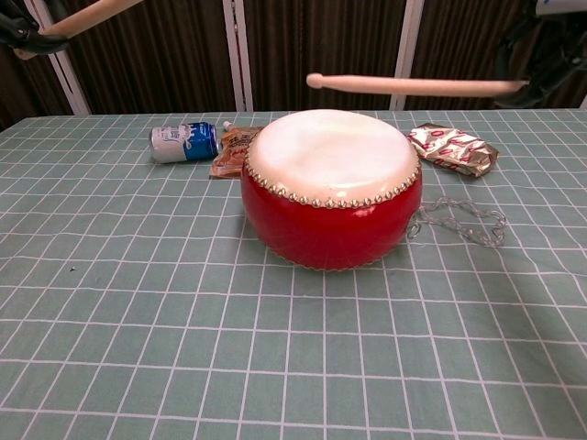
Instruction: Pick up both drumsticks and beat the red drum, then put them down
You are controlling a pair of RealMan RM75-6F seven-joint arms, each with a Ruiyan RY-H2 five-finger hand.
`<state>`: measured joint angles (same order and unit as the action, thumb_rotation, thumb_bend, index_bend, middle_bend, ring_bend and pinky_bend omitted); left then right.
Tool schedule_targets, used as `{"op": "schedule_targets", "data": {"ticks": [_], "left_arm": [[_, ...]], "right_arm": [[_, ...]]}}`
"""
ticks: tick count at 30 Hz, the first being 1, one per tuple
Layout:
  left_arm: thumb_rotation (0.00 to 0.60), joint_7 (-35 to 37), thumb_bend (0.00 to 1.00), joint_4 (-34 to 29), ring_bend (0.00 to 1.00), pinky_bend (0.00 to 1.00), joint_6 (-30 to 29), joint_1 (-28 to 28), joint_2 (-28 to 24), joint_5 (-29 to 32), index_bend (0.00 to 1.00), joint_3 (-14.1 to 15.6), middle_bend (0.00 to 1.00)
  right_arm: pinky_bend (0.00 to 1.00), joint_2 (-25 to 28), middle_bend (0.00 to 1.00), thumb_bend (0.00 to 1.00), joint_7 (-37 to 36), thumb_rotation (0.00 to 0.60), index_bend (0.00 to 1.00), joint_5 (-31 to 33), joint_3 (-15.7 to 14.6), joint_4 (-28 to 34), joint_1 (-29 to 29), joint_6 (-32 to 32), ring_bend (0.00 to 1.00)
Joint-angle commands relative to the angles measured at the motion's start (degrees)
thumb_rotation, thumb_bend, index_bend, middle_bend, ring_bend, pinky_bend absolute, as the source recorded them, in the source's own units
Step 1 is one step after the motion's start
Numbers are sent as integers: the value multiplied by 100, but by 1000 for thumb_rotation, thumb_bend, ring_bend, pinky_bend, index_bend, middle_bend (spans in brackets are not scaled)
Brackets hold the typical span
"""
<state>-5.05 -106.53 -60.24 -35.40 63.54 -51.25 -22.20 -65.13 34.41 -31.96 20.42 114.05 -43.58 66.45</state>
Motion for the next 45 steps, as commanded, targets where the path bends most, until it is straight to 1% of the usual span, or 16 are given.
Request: {"op": "schedule_targets", "data": {"ticks": [1,4,6,8,11,13,16,20,24,26,27,29,32,37,41,45], "left_arm": [[600,49,543,-25,1000,1000,6,8,-46,8,778,-5,1000],[600,112,543,-48,1000,1000,-1,16,-99,17,778,-13,1000],[600,155,543,-59,1000,1000,-10,19,-122,20,778,-20,1000],[600,196,544,-68,1000,1000,-22,23,-133,20,778,-28,1000],[600,243,544,-87,1000,1000,-20,26,-156,14,778,-25,1000],[600,270,543,-99,1000,1000,-7,28,-168,21,778,-20,1000],[600,306,543,-116,1000,1000,45,22,-196,30,778,2,1000],[600,331,543,-109,1000,1000,130,-1,-229,54,778,35,1000],[600,356,543,-80,1000,1000,200,-19,-249,86,778,76,1000],[600,345,543,-90,1000,1000,227,-24,-259,79,778,117,1000],[600,333,543,-96,1000,1000,232,-27,-263,72,778,139,1000],[600,306,543,-105,1000,1000,224,-31,-263,60,778,174,1000],[600,273,543,-102,1000,1000,185,-37,-252,60,778,202,1000],[600,186,543,-104,1000,1000,85,-65,-212,50,778,231,1000],[600,55,543,-131,1000,1000,24,-121,-157,16,778,256,1000],[600,-121,543,-167,1000,1000,-29,-248,-45,65,778,232,1000]], "right_arm": [[1000,165,1000,607,-356,600,971,112,336,230,-35,77,1000],[1000,296,1000,607,-924,600,972,223,706,408,15,39,1000],[1000,341,1000,607,-1210,600,972,260,846,436,41,-18,1000],[1000,333,1000,607,-1338,600,972,253,865,401,44,-65,1000],[1000,278,1000,607,-1266,600,974,303,715,278,-24,-179,1000],[1000,233,1000,608,-974,600,974,396,504,141,-147,-305,1000],[1000,52,1000,610,41,600,975,657,-12,-245,-581,-412,1000],[1000,-305,1000,613,1513,600,978,1347,-649,-604,-1223,-332,1000],[1000,-827,1000,619,3001,600,984,2245,-1253,-893,-1792,190,1000],[1000,-1112,1000,620,3520,600,985,2598,-1399,-1087,-1982,591,1000],[1000,-1238,1000,620,3605,600,985,2714,-1381,-1186,-2024,762,1000],[1000,-1305,1000,620,3392,600,985,2758,-1204,-1278,-1980,913,1000],[1000,-1148,1000,620,2880,600,985,2574,-910,-1196,-1832,1027,1000],[1000,-656,1000,620,1611,600,985,1681,-504,-733,-1337,1264,1000],[1000,-321,1000,620,871,600,985,1134,-364,-374,-943,1455,1000],[1000,-7,1000,620,258,600,985,697,-368,-3,-513,1572,1000]]}}
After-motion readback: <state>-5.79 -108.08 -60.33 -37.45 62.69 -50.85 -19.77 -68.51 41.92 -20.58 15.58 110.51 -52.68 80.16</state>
